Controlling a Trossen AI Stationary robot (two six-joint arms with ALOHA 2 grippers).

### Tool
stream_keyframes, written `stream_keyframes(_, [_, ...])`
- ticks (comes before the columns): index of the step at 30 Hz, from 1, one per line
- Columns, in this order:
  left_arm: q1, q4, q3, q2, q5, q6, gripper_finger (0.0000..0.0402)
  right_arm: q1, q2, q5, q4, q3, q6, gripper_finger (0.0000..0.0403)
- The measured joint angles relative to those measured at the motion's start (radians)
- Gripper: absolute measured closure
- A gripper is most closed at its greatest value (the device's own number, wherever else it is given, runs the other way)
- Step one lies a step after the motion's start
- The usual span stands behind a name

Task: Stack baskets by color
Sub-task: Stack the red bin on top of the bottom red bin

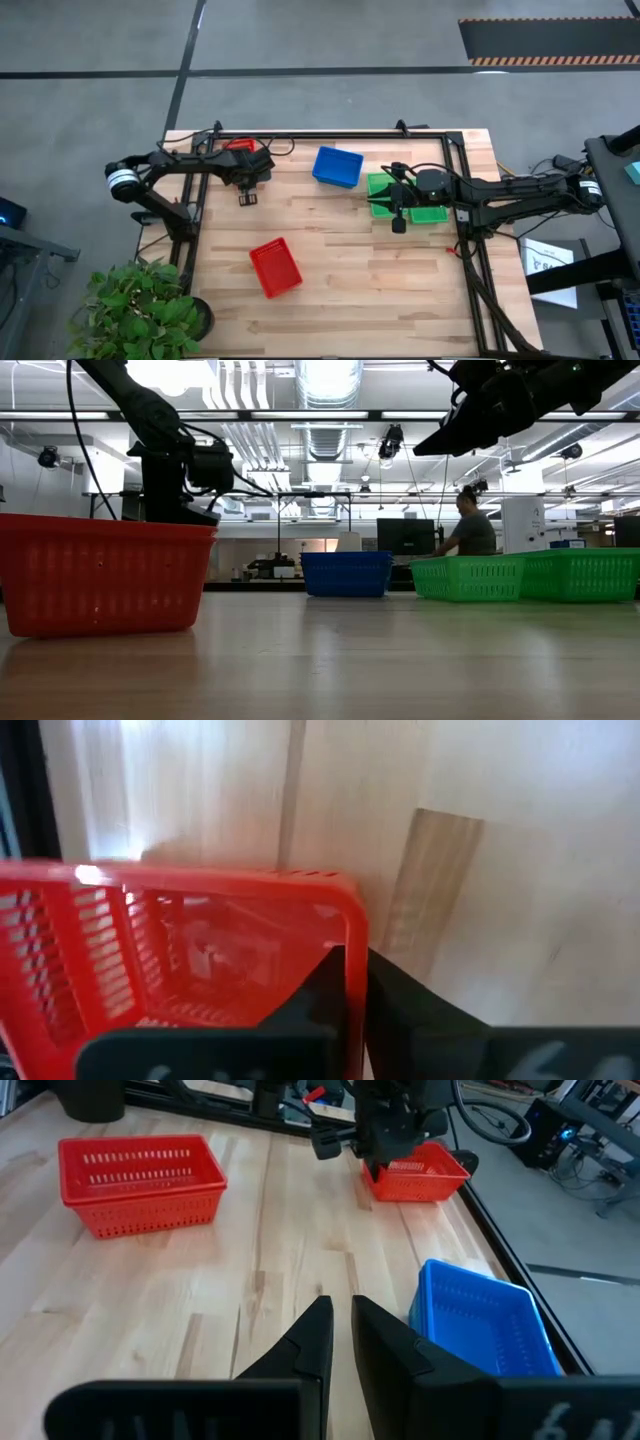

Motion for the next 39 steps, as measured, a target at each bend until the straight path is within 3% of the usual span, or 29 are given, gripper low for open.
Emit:
stream_keyframes(9, [-0.034,-0.049,0.071,-0.012,-0.058,-0.090,0.0401,0.000,-0.031,-0.003,-0.060,0.000,-0.024,0.0369])
stream_keyframes(14, [-0.104,-0.143,0.169,-0.018,-0.059,-0.220,0.0401,0.000,-0.054,-0.094,0.011,-0.032,-0.058,0.0369])
stream_keyframes(20, [-0.248,-0.271,0.320,-0.019,-0.059,-0.429,0.0401,-0.030,-0.050,-0.151,0.156,-0.089,-0.112,0.0369])
stream_keyframes(31, [-0.600,-0.386,0.587,-0.019,-0.016,-0.885,0.0402,-0.085,-0.072,-0.153,0.169,-0.094,-0.130,0.0369])
stream_keyframes(39, [-0.715,-0.370,0.736,0.030,-0.028,-0.995,0.0402,-0.085,-0.096,-0.153,0.170,-0.094,-0.182,0.0369])
